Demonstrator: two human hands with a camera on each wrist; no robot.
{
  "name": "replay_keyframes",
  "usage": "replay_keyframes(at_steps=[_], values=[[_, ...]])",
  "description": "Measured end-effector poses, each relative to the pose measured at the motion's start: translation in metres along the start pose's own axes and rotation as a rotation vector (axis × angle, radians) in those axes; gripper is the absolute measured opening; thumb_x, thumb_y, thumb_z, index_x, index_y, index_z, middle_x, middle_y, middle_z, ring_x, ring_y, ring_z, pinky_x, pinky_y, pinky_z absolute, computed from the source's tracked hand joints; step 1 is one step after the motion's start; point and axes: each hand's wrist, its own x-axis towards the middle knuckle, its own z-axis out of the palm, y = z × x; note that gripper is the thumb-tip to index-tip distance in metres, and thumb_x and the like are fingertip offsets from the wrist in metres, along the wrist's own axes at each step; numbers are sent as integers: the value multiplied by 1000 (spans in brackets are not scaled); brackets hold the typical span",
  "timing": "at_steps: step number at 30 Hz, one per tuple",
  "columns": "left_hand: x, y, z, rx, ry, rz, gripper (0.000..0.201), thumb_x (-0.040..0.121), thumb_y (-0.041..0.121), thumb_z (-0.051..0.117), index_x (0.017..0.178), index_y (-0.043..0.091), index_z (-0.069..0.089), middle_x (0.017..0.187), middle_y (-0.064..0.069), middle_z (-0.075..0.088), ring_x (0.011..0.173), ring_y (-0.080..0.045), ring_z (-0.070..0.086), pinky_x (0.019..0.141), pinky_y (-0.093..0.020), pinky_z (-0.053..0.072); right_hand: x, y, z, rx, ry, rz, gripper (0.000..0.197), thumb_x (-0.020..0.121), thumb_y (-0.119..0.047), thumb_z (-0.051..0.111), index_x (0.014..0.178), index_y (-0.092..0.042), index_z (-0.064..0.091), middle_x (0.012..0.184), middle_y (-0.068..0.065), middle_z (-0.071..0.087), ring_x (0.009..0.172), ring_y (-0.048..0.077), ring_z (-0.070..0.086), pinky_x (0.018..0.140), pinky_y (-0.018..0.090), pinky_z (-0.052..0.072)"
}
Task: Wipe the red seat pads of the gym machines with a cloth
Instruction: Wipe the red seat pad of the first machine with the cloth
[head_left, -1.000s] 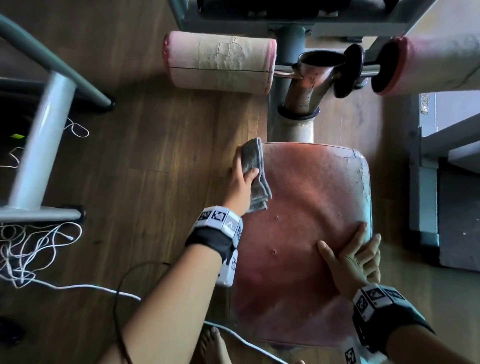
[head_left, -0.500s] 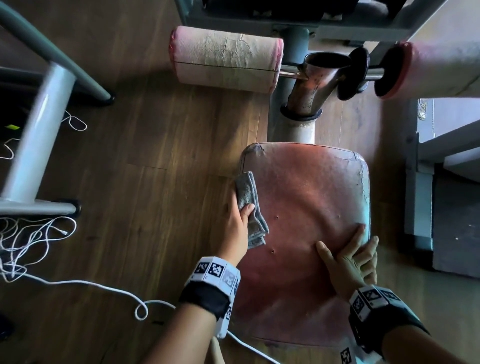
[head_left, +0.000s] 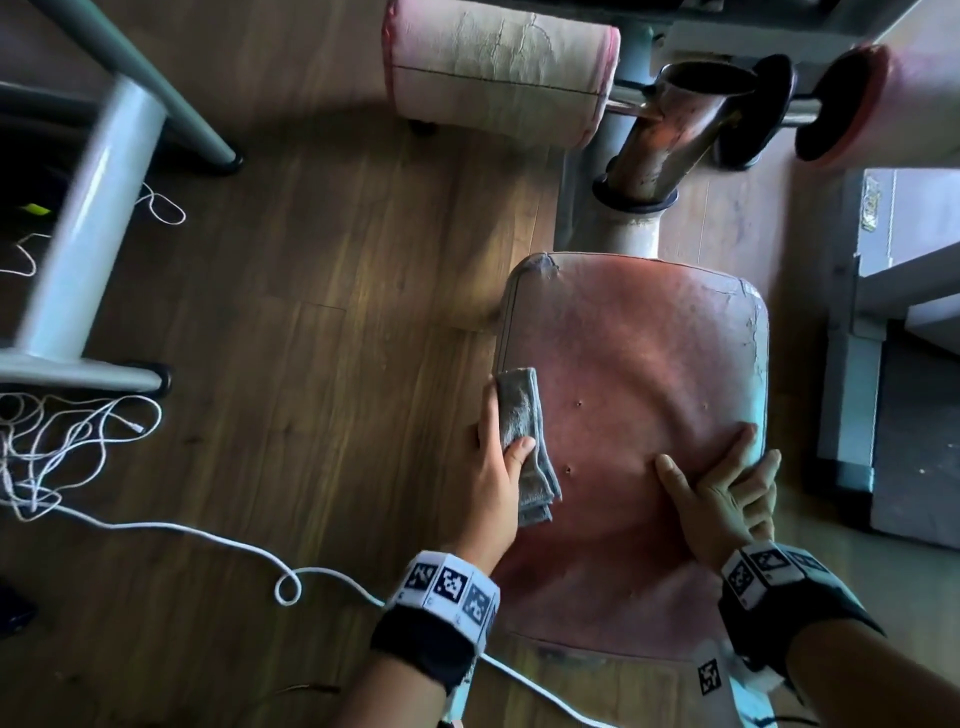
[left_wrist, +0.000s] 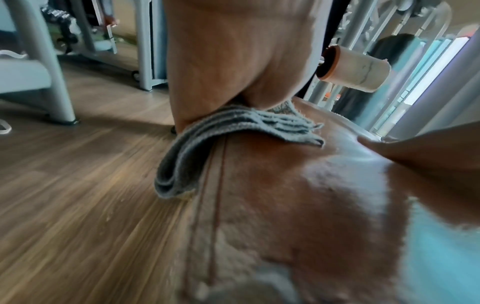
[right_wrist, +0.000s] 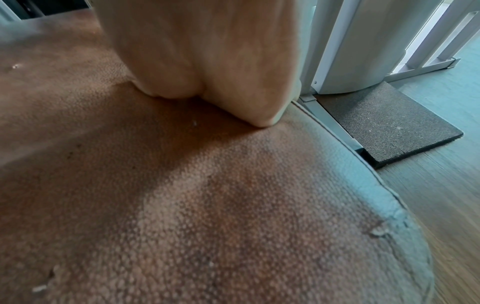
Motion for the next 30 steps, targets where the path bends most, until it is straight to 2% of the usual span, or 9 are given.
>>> replay_keyframes(at_steps=[3,6,9,13,17,21,24,26,30], values=[[14,1,3,4,29,-7,72,93,57,36,153,24,13,152,1,32,134,-9,34,101,3,6,0,0,0,-17,4,0,104,80,-73,45,146,-36,-26,156,7,-27,146,28,-13,118,48,-3],[48,-1,10,-9,-18,-16,73,91,58,42,152,35,9,148,-8,40,128,-24,46,107,-25,29,1,0,1,-27,23,-3,104,80,-73,45,146,-36,-26,157,8,-25,147,30,-11,118,49,-2],[65,-1,8,-101,-84,-31,71,84,65,33,146,51,1,143,-10,43,118,-30,53,97,-48,46,2,1,3,-35,35,-5,104,80,-74,45,146,-36,-25,157,9,-23,147,29,-11,119,49,-1],[35,-6,0,13,-59,-5,68,96,45,47,152,37,8,140,-9,46,113,-24,54,94,-30,40,2,2,4,-24,55,-14,103,81,-72,47,147,-36,-23,158,10,-21,147,29,-10,119,49,0],[-34,-25,-7,214,-82,29,71,92,60,28,151,38,-5,119,-8,62,76,-16,63,71,-29,55,2,2,5,-25,58,-15,103,80,-73,46,146,-37,-25,158,8,-22,147,30,-9,118,51,0],[-66,-29,-6,288,-83,23,72,94,58,27,152,32,-5,139,-9,49,96,-19,62,82,-33,55,3,3,5,-31,59,-20,102,81,-73,44,146,-37,-25,158,8,-22,147,30,-8,118,51,0],[-46,-24,-2,249,-93,-2,73,92,59,28,152,34,-6,111,-11,63,77,-17,61,65,-24,50,3,4,7,-25,71,-30,103,80,-74,45,146,-36,-25,158,9,-22,147,31,-8,118,53,1],[-26,-18,-3,197,-67,16,74,93,53,38,152,34,-2,117,-9,59,71,-13,57,58,-18,42,3,4,7,-28,83,-36,104,79,-75,45,147,-36,-24,158,9,-20,147,32,-6,118,54,2],[-10,-11,-9,123,-58,26,73,96,45,46,153,33,3,141,-7,44,95,-20,59,76,-26,46,2,6,9,-26,110,-32,103,79,-75,46,148,-37,-21,159,8,-17,147,32,-4,118,54,3]])
